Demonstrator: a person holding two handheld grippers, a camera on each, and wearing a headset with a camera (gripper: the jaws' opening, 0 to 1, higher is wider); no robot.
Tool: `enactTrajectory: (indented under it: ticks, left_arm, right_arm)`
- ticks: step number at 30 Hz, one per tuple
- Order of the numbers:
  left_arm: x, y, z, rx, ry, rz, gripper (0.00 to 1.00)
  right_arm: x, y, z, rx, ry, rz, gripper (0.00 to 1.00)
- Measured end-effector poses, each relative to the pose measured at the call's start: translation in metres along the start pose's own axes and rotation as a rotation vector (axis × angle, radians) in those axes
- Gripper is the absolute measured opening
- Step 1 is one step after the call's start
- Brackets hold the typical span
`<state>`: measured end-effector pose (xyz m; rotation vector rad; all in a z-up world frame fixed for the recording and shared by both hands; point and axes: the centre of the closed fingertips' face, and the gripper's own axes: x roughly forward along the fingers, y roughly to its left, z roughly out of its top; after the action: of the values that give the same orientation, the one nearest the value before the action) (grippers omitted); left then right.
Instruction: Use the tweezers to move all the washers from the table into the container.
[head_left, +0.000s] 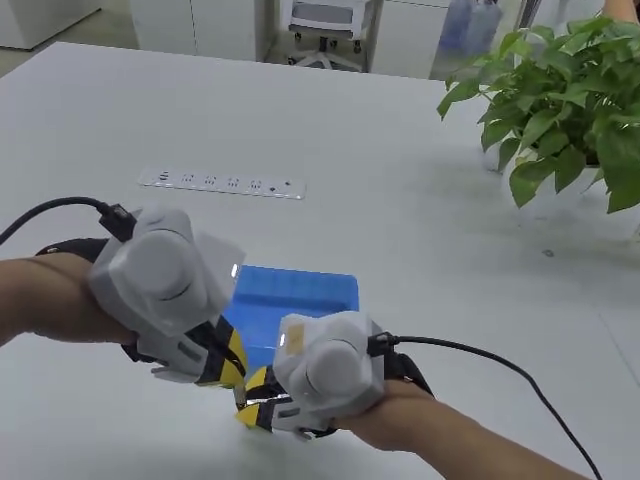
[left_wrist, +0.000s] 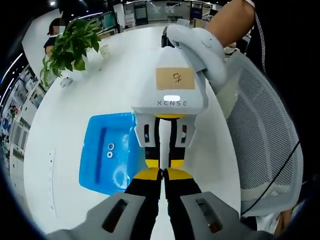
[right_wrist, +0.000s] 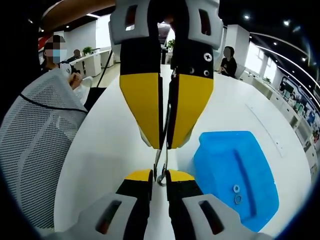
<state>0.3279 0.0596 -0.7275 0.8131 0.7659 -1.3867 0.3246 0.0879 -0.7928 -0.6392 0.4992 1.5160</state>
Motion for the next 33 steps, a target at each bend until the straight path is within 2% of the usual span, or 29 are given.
enactTrajectory:
  ticks: [6,11,33]
  left_arm:
    - [0.0001,0.0013,0.0002,-0.021,-0.004,-0.011,0.06]
    - [0.0002,0.0010,0.0009,-0.014,0.001,-0.013,0.06]
    - [0.0010,-0.0044,0.0018,-0.003,0.004,-0.022,0.06]
  right_arm:
    - [-0.0006,-0.0004,-0.0002,0.008,-0.003,0.000,0.14]
    - [-0.0030,-0.0017,0.0025,0.026,-0.020,-0.009,0.14]
    - [-0.0036,-0.0001,0.0015,0.031,-0.005,-0.008,0.10]
